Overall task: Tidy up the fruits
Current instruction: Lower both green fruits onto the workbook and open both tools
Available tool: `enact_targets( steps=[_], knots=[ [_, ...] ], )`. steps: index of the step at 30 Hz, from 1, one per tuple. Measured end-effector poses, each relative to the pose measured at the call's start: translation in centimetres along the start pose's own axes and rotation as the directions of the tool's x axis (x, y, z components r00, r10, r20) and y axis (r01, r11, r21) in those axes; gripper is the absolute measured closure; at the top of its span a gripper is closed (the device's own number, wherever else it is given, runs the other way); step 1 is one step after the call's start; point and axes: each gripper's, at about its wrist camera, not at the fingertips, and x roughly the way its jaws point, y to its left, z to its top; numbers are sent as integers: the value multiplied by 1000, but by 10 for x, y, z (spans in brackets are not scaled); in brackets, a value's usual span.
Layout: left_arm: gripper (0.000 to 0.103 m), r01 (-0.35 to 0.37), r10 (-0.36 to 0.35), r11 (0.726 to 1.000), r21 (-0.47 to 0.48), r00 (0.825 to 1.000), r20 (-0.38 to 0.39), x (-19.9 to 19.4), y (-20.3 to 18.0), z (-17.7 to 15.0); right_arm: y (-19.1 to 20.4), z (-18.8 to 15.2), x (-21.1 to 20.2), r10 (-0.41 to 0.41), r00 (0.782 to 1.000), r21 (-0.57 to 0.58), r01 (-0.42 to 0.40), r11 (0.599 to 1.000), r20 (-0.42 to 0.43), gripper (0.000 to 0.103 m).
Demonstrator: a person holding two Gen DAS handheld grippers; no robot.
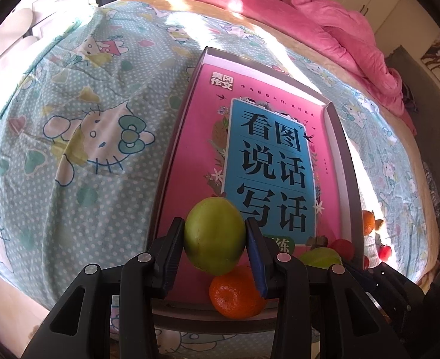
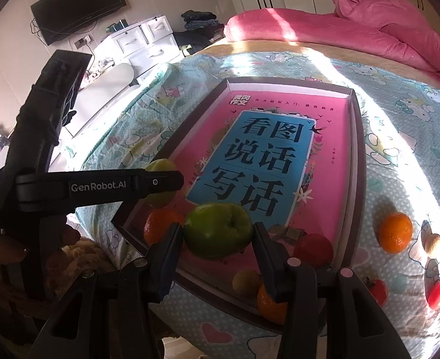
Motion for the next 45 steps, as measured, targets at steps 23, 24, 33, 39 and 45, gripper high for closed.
enact_targets(
  steps=[23,24,33,39,45],
  knots=[
    [61,-57,58,997,46,998,-21,9,-5,-3,7,-4,10,-4,999,-47,2,999,-49,55],
    [61,-58,59,997,46,998,-20,8,-5,-3,7,-4,10,-3,999,-45,1,999,-46,55],
    [61,-63,65,996,57,998,-19,8,-7,-5,6,-6,5,-10,999,-40,9,999,-40,54],
    [55,-70,72,996,62,997,-23,6,-9,-4,8,-5,-3,-25,999,-37,24,999,-35,54],
    [46,-100,101,993,58,995,-11,3,-14,4,4,-4,-34,-43,999,-28,44,999,28,53]
  ],
)
